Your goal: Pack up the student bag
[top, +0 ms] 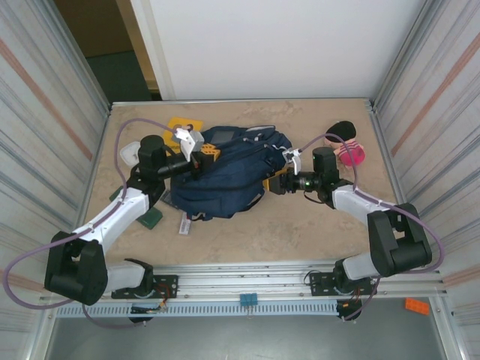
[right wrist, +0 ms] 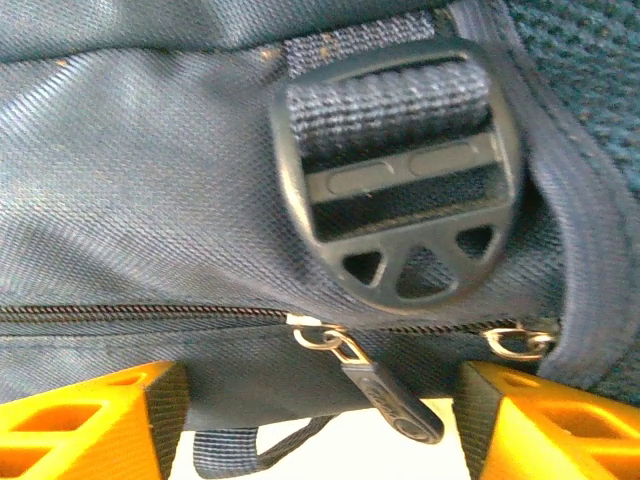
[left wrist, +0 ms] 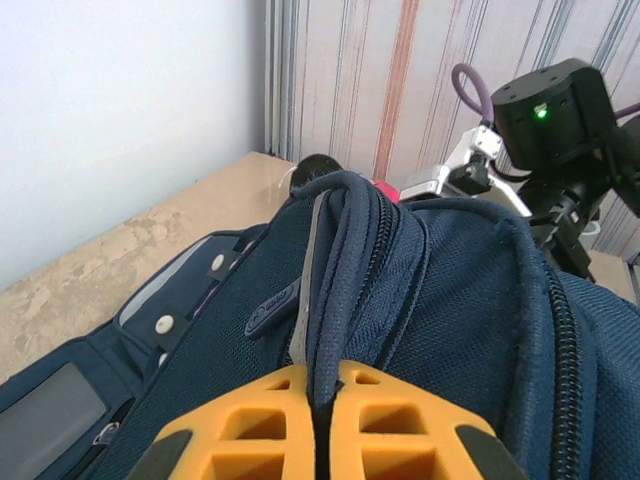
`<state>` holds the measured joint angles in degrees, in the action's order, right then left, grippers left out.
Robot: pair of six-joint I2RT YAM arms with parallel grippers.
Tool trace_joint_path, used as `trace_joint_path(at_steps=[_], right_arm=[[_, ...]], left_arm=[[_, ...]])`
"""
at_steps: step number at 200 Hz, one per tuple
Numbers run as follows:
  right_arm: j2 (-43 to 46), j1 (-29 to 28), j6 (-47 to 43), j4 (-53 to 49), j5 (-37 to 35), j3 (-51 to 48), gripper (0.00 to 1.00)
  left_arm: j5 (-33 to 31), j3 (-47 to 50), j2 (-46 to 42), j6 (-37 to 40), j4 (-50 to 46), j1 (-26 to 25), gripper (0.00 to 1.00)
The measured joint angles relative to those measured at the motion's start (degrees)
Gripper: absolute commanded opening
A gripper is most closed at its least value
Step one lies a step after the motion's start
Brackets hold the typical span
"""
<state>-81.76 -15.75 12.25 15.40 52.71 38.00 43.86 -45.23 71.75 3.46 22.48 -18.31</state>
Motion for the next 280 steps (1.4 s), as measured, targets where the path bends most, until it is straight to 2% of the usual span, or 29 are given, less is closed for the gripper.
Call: trace_joint_path(at_steps=[55,72,90,151,197,233,259,280], right_arm=[[-0.24,0.02,0.37,-1.16,2.75,0.76,0.14],[0.68,0.00,0.52,-1.73,2.84,0.79,0.05],[2.01,0.00,0.92,-2.34,2.54,0.81,0.00],[7.23,-1.31,0.61,-8.70,-1.55,1.03,0.00],[13.00,-6.84,0.15,-15.76,-6.54,1.92,0.00],[15.91,-9.81,0.48,-22.60,-10.19,3.61,0.00],[15.45,-8.68,0.31,-31.15,-12.92,6.93,0.00],[13.62,-3.91,-0.15,-35.85,-11.98,9.22,0.00]], left_arm=[[0.61,0.00,0.00,-1.86,1.42,0.26,0.00],[0.07,0.00,0.00,-1.86,1.42,0.24,0.00],[-1.14,0.00,0.00,-1.75,1.36,0.02,0.00],[-10.32,0.00,-0.22,1.44,-1.09,-4.42,0.00],[-22.18,0.00,-1.22,1.68,-2.97,-8.79,0.00],[-35.76,0.00,-1.22,2.93,-4.81,-16.68,0.00],[-43.91,0.00,-1.22,4.46,-6.45,-21.64,0.00],[-47.91,0.00,-1.16,4.46,-7.52,-23.78,0.00]])
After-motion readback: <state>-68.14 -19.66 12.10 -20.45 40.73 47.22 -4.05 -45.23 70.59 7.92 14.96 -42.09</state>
